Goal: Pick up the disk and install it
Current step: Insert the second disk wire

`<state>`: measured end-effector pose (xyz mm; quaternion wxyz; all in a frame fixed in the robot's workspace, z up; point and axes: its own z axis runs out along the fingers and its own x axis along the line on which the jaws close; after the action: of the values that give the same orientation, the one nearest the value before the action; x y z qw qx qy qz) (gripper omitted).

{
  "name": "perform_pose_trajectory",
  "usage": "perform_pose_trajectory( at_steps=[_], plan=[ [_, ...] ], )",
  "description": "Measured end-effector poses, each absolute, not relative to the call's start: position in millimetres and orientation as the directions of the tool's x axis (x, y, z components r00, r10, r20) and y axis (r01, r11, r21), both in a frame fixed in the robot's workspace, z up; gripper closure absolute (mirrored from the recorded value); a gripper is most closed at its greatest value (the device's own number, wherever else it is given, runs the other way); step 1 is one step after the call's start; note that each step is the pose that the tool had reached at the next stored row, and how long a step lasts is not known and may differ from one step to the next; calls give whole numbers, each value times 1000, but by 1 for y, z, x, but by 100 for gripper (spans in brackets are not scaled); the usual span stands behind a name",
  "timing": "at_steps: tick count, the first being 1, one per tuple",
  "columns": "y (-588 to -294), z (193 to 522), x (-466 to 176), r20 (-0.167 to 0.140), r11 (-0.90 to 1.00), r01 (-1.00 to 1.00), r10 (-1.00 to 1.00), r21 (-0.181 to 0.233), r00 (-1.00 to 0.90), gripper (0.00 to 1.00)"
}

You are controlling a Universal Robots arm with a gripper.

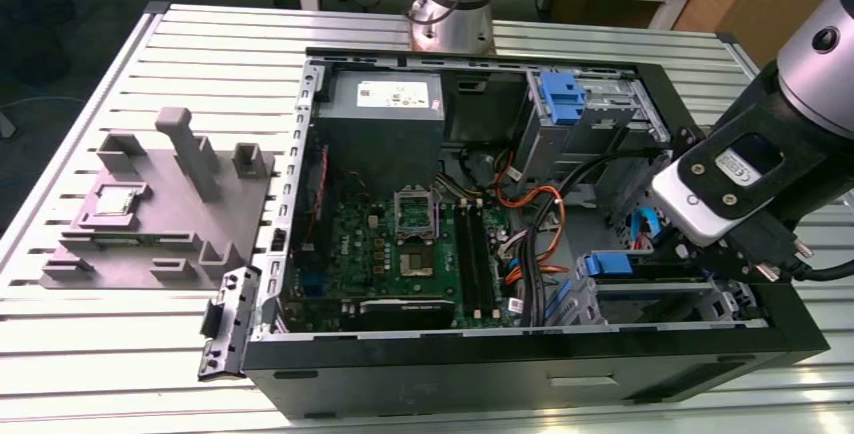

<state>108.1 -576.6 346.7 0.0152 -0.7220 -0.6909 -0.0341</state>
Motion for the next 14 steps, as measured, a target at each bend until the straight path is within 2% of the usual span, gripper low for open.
perform_pose_trajectory(
  at_steps=[2,14],
  plan=[
    [-577,347,108,82,-43,999,996,28,40,84],
    [-577,344,105,83,-19,999,996,50,15,84]
  ],
)
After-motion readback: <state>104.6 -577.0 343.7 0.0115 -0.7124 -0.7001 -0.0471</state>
